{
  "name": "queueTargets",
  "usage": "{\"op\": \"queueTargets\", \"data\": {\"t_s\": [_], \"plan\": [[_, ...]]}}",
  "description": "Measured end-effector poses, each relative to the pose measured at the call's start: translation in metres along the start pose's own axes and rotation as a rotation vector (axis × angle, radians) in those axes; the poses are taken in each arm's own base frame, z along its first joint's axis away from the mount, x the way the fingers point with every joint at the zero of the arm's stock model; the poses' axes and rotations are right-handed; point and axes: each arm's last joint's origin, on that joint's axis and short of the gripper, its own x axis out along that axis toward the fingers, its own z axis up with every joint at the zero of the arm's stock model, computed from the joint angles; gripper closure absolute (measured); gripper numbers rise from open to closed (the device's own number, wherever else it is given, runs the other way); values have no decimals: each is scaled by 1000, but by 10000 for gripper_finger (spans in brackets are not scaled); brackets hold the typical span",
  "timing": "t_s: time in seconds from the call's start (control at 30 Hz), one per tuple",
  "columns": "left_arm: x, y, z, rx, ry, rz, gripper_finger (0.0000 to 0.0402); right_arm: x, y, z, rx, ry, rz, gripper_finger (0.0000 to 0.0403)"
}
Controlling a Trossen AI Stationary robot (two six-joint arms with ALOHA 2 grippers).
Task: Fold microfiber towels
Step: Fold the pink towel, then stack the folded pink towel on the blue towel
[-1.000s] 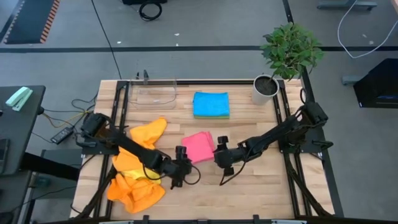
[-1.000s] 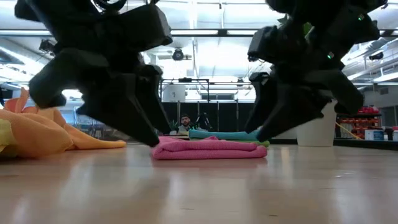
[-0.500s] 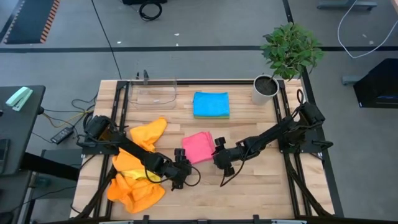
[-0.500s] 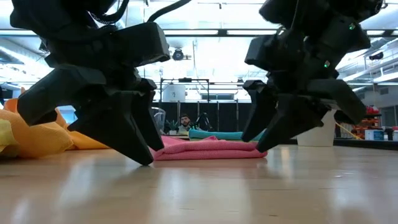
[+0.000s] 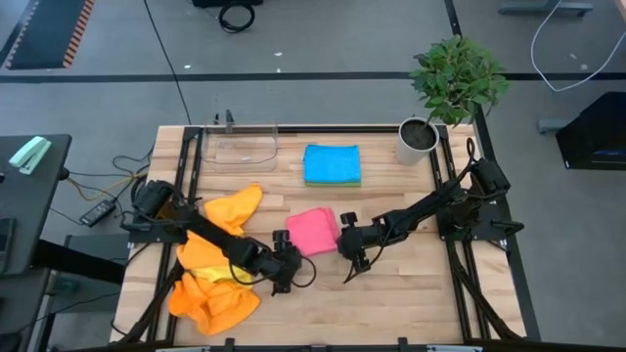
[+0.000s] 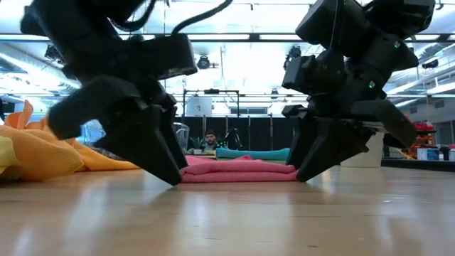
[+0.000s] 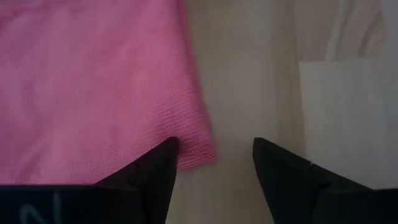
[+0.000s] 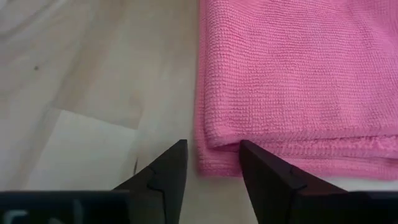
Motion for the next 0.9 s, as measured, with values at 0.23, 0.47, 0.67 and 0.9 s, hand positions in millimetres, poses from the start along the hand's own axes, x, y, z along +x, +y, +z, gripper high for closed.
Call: {"op": "queueTargets", "data": {"t_s": [0.23, 0.47, 0.67, 0.9], "plan": [[11, 2, -3, -38, 36, -36, 204, 0, 0, 0, 40, -1, 7, 289], [14, 4, -3, -70, 48, -40, 248, 0, 0, 0, 94, 0, 8, 343], [22, 14, -1, -165, 56, -26, 325, 1, 1, 0, 145, -5, 11, 363], [14, 25, 8, -239, 47, -76, 388, -9, -4, 7, 336, -37, 36, 363]]}}
